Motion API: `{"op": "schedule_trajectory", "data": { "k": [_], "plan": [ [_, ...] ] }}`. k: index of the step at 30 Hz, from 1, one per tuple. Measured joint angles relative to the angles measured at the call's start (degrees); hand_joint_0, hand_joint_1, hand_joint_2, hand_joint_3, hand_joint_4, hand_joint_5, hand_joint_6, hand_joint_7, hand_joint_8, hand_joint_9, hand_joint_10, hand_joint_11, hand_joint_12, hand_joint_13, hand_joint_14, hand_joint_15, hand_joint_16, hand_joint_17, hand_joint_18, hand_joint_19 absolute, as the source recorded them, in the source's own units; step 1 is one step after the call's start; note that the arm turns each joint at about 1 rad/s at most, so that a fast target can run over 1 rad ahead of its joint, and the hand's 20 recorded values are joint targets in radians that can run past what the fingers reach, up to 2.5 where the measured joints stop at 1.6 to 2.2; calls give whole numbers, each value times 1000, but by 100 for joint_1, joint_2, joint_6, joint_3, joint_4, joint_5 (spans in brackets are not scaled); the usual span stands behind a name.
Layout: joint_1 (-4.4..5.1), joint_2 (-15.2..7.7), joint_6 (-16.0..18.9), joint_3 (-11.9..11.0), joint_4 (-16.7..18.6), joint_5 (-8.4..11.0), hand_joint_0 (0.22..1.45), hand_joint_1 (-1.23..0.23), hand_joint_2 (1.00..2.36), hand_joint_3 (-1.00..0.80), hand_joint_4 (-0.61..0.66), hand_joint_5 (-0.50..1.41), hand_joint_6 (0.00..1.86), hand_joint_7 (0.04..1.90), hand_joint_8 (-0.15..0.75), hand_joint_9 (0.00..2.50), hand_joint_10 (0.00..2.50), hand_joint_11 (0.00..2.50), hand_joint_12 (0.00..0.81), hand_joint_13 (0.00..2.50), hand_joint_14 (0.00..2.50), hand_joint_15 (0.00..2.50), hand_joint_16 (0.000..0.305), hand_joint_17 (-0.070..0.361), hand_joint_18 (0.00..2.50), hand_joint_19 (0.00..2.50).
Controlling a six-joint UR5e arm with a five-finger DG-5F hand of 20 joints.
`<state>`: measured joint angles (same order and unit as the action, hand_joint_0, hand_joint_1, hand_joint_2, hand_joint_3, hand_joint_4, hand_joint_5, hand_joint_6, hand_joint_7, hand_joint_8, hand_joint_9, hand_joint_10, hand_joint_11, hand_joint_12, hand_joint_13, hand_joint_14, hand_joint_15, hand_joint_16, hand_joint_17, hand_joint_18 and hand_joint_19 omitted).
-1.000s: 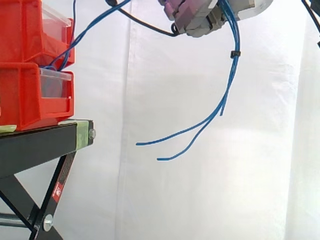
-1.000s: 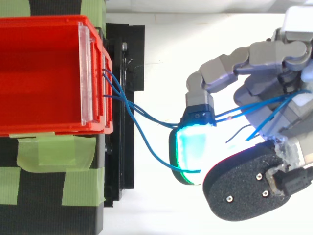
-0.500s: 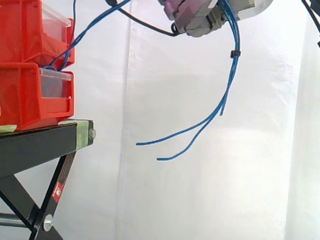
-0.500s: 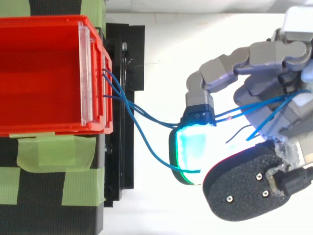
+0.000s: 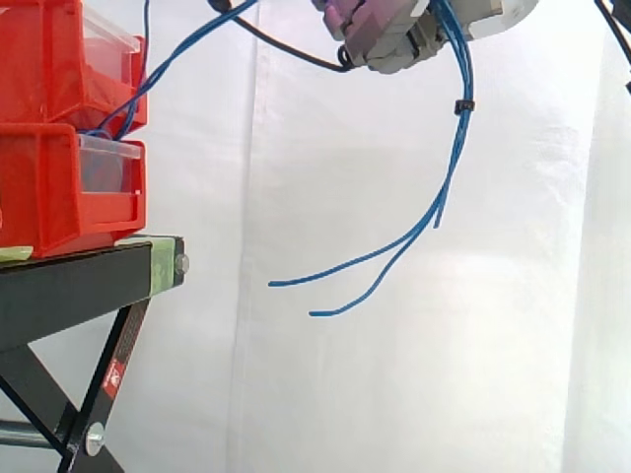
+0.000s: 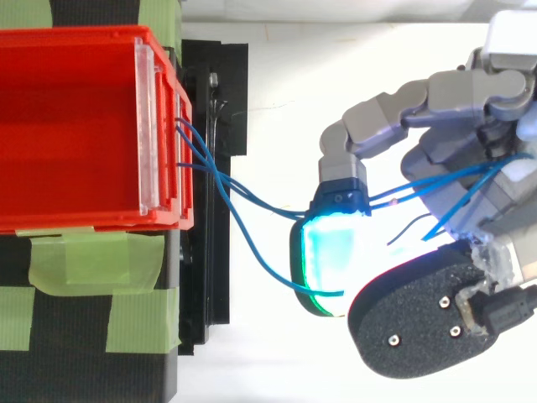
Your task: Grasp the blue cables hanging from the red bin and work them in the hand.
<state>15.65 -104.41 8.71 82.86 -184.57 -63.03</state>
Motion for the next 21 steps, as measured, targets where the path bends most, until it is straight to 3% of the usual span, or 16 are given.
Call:
{"op": "schedule_trajectory", "data": {
  "k": [21],
  "plan": [
    [0, 0, 0, 0, 0, 1, 877, -706, 1017, -95, 168, 372, 594, 1256, 511, 782, 2500, 2500, 522, 833, 2500, 1889, 60, 134, 1199, 1374]
  ]
}}
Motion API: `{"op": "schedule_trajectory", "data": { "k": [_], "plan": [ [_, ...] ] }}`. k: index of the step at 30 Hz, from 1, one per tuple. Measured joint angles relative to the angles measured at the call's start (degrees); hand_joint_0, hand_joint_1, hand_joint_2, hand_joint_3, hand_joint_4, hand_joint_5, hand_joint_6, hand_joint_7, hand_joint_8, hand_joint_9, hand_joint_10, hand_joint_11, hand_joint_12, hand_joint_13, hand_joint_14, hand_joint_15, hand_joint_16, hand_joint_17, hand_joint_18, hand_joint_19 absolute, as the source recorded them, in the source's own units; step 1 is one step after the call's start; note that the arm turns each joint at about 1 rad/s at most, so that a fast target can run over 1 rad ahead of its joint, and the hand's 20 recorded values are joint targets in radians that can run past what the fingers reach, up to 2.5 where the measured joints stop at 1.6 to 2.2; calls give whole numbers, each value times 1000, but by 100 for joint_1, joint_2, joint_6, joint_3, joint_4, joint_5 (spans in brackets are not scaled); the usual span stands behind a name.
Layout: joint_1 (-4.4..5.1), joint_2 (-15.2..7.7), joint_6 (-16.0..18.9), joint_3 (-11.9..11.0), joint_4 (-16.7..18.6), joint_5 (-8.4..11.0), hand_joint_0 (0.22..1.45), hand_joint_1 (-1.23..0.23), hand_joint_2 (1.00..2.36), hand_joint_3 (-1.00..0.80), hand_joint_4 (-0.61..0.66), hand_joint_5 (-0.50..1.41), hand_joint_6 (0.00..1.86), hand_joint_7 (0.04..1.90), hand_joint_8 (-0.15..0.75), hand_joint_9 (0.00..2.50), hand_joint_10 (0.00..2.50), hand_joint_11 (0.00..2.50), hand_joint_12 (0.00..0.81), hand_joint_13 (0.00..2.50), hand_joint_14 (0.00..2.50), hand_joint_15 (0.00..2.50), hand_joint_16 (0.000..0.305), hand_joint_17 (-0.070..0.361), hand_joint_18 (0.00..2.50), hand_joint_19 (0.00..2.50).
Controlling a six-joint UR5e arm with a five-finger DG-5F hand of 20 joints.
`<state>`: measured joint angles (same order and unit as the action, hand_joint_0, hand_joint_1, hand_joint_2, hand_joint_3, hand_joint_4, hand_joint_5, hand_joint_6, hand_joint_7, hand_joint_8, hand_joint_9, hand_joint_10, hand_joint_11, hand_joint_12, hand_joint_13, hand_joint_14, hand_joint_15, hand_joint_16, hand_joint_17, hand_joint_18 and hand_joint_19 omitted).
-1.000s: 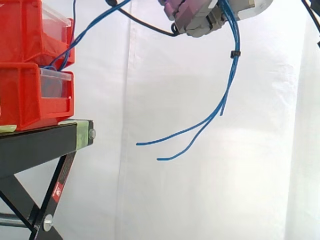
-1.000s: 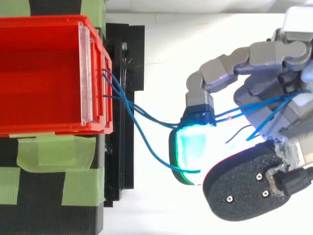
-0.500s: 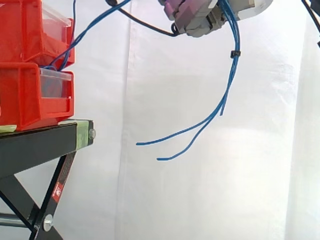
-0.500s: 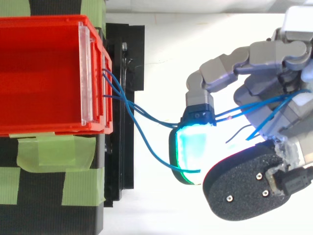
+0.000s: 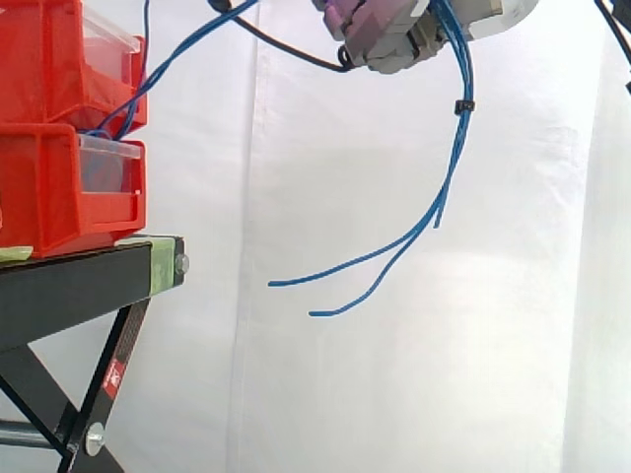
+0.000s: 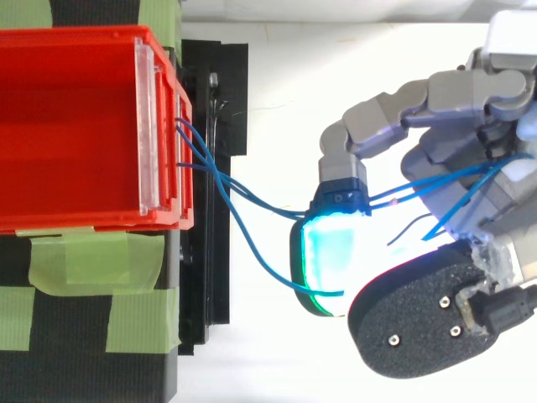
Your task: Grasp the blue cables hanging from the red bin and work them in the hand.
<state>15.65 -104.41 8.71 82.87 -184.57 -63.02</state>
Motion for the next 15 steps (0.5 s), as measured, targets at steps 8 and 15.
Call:
{"op": "schedule_trajectory", "data": {
  "k": [8, 15],
  "plan": [
    [1, 0, -1, 0, 0, 0, 875, -707, 1016, -77, 160, 377, 594, 1250, 511, 782, 2500, 2500, 522, 833, 2500, 1889, 60, 134, 1199, 1374],
    [7, 2, -1, 0, 0, 0, 877, -707, 1016, -86, 168, 379, 594, 1259, 511, 782, 2500, 2500, 522, 833, 2500, 1889, 60, 134, 1199, 1374]
  ]
}}
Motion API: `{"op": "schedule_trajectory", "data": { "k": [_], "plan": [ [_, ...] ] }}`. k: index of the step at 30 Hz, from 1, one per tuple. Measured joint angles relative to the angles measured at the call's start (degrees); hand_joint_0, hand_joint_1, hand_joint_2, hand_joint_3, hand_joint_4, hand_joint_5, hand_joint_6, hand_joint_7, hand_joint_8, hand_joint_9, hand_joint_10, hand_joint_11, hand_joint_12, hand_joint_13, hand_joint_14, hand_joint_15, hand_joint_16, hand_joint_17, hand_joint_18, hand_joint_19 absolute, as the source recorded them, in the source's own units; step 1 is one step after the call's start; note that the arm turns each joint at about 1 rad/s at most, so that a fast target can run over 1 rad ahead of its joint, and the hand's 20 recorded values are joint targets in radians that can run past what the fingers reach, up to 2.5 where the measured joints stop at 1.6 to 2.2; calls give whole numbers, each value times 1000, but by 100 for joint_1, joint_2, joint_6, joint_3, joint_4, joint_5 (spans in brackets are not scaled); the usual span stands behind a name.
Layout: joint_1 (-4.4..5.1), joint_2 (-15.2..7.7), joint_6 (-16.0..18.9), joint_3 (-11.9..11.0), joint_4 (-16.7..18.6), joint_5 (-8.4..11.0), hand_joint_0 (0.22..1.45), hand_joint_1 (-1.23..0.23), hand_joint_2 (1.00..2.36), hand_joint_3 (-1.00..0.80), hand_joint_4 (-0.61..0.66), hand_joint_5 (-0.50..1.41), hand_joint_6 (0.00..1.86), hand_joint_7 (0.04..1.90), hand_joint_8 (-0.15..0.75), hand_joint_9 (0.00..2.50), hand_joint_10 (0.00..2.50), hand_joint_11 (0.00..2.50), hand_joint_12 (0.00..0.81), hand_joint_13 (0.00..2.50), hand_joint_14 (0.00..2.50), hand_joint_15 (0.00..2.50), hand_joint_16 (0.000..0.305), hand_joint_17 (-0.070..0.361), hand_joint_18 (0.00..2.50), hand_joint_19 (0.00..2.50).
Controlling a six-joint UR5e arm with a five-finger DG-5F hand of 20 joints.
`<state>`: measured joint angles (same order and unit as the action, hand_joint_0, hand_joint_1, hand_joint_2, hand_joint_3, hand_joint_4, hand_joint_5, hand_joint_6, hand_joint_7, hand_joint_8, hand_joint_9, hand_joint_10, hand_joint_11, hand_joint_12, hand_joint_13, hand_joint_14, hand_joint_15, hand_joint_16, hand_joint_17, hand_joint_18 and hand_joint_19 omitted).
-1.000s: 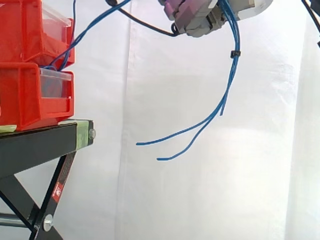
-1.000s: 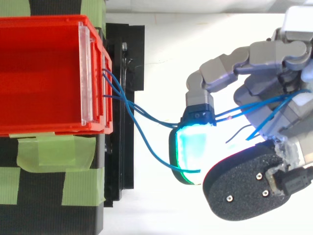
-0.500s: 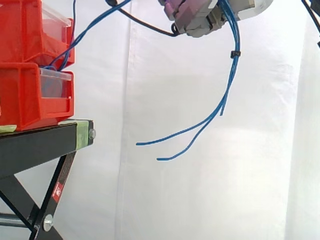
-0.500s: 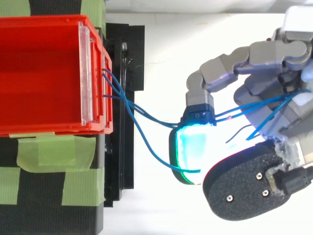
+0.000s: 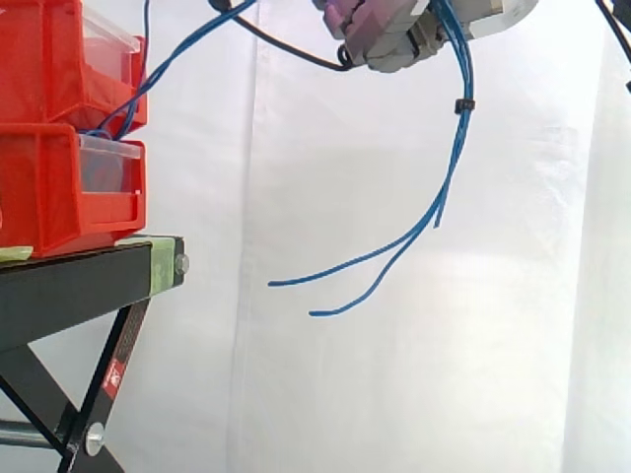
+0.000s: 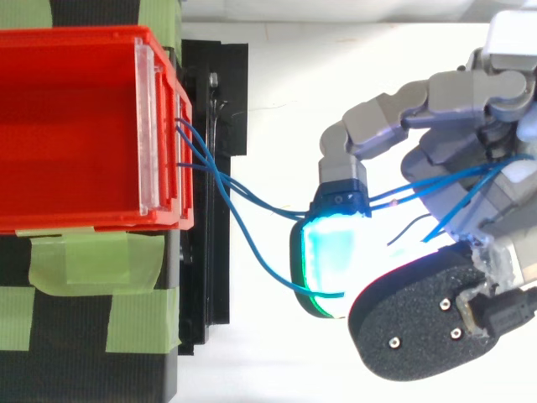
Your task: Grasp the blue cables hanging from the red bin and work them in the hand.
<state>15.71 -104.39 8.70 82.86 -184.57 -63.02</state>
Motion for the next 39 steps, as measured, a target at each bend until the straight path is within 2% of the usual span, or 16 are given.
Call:
{"op": "schedule_trajectory", "data": {
  "k": [39],
  "plan": [
    [26, -2, 0, -3, 0, 0, 877, -708, 1015, -56, 162, 381, 622, 1244, 511, 782, 2500, 2500, 522, 833, 2500, 1889, 60, 134, 1199, 1374]
  ]
}}
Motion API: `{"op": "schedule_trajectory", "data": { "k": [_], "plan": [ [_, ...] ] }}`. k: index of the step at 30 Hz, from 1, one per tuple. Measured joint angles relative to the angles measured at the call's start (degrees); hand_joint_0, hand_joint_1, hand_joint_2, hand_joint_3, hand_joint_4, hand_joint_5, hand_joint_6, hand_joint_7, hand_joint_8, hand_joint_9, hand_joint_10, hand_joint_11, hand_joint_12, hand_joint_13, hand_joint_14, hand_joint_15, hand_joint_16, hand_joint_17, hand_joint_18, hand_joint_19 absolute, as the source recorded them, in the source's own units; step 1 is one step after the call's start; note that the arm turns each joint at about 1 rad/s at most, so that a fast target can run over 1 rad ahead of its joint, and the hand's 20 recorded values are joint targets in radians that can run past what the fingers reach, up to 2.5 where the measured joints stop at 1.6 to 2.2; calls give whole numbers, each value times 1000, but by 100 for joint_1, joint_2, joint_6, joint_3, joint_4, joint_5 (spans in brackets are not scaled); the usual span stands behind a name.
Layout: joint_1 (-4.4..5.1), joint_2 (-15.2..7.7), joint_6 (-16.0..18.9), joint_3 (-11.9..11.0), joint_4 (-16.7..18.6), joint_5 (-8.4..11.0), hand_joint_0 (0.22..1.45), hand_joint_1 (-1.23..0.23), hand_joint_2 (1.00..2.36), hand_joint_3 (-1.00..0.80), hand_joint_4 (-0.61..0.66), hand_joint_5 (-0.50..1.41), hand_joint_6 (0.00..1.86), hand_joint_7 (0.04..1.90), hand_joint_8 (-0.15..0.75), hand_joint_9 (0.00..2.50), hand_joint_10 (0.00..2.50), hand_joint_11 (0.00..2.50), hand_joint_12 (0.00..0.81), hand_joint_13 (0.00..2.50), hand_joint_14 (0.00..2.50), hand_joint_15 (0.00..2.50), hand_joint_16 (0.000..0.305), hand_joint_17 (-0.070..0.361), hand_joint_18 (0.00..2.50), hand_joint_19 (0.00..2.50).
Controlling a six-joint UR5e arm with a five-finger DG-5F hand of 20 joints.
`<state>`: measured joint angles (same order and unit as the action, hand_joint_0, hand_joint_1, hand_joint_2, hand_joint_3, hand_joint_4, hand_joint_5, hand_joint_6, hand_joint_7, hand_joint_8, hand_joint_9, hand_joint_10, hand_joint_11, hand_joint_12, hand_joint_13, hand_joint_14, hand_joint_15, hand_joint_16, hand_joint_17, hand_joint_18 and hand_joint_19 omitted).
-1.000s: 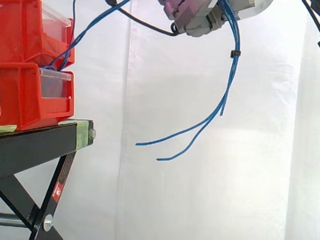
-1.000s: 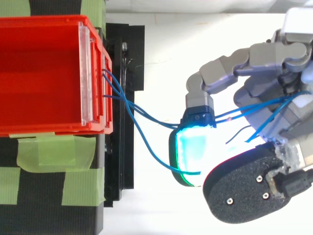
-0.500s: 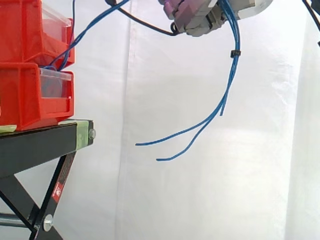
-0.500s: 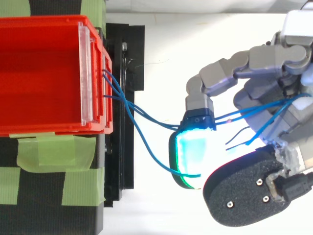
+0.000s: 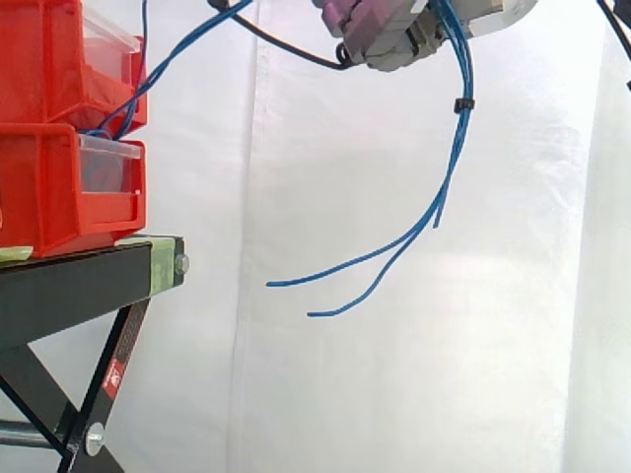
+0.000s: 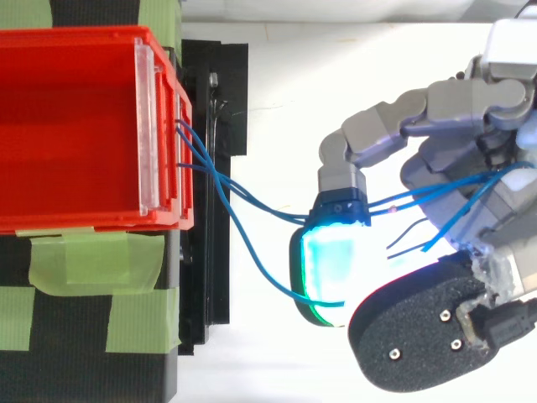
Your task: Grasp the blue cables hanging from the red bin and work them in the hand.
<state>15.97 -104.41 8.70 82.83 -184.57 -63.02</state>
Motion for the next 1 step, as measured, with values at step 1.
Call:
{"op": "schedule_trajectory", "data": {
  "k": [1],
  "plan": [
    [1, 0, 0, -1, 0, 0, 878, -708, 1014, -61, 161, 380, 628, 1232, 511, 782, 2500, 2500, 522, 833, 2500, 1889, 60, 134, 1199, 1374]
  ]
}}
